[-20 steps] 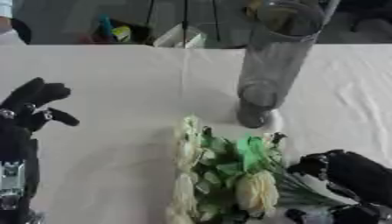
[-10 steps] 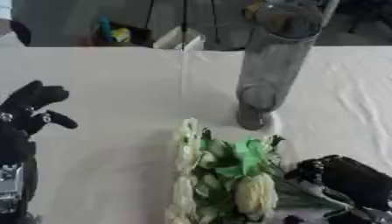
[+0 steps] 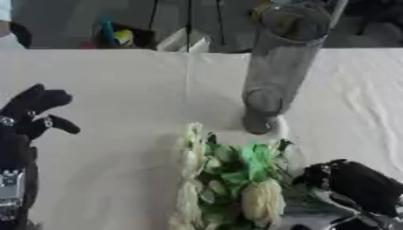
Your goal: Arrange flowers into the vase.
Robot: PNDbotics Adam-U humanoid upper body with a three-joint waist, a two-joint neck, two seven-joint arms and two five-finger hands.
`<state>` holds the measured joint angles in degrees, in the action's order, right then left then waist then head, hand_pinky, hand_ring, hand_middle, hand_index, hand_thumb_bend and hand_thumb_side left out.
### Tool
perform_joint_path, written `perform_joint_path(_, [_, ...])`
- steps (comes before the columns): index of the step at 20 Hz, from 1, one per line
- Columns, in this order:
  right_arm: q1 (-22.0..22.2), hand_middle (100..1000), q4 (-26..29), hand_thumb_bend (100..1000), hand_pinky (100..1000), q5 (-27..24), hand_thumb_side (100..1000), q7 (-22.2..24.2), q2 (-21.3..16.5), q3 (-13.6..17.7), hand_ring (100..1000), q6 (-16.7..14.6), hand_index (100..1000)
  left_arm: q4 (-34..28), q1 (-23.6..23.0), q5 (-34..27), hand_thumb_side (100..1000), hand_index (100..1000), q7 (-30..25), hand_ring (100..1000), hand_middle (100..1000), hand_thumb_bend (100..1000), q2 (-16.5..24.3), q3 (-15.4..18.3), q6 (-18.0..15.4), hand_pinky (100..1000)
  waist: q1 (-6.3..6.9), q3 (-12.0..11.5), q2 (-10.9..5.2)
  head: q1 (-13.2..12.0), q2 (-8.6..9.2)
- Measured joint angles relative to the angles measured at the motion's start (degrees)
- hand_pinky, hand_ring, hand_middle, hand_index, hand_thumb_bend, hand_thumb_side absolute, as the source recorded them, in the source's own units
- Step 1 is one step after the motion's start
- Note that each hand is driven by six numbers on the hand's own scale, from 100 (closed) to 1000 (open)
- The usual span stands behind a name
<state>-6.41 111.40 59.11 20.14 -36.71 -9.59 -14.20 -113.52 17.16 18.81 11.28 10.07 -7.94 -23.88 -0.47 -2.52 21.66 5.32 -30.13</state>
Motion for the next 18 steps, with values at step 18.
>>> perform_joint_path(18, [-0.6, 489, -1.5, 299, 491, 0.8, 737, -3.5, 0.7, -0.4, 393, 0.7, 698, 0.0, 0.0, 0.2, 1000, 895, -0.4, 765, 724, 109, 0.0, -0.1, 0.0, 483, 0.0, -0.1, 0.26, 0.3, 0.43])
